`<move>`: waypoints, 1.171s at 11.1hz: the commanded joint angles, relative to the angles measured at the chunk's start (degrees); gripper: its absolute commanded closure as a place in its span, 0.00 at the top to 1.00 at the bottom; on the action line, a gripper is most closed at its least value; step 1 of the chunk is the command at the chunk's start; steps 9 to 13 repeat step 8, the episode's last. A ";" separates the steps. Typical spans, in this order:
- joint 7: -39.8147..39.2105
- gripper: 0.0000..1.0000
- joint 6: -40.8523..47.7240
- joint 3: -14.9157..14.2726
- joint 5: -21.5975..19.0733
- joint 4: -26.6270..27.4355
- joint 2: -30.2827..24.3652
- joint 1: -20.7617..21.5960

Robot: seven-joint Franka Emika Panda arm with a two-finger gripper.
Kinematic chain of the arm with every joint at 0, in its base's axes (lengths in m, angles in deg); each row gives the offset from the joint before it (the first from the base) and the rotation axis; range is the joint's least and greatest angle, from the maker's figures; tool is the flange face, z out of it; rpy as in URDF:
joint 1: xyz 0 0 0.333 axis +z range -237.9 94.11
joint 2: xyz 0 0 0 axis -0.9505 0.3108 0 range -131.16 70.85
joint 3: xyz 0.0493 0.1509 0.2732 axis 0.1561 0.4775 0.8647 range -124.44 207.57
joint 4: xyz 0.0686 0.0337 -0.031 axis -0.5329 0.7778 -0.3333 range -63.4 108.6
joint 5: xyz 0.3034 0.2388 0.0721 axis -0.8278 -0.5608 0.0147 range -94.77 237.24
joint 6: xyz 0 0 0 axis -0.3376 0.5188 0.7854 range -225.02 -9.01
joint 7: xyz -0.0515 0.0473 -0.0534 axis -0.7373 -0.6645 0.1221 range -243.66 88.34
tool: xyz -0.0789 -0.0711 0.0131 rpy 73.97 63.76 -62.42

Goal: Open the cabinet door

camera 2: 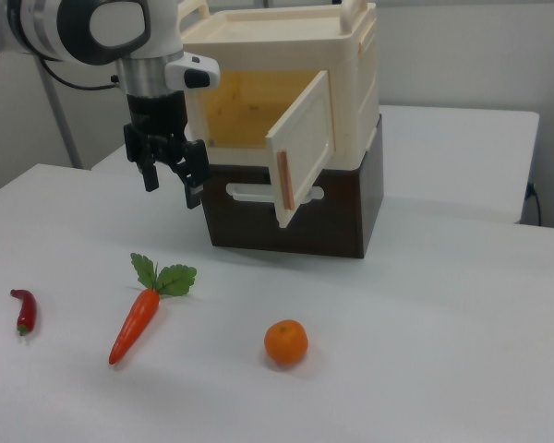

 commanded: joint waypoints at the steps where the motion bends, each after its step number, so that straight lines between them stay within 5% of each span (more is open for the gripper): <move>1: 0.39 1.00 -4.07 -0.54 0.96 1.34 -1.26 -0.10; 13: 1.09 1.00 -3.99 -0.55 1.05 1.34 -1.18 -0.01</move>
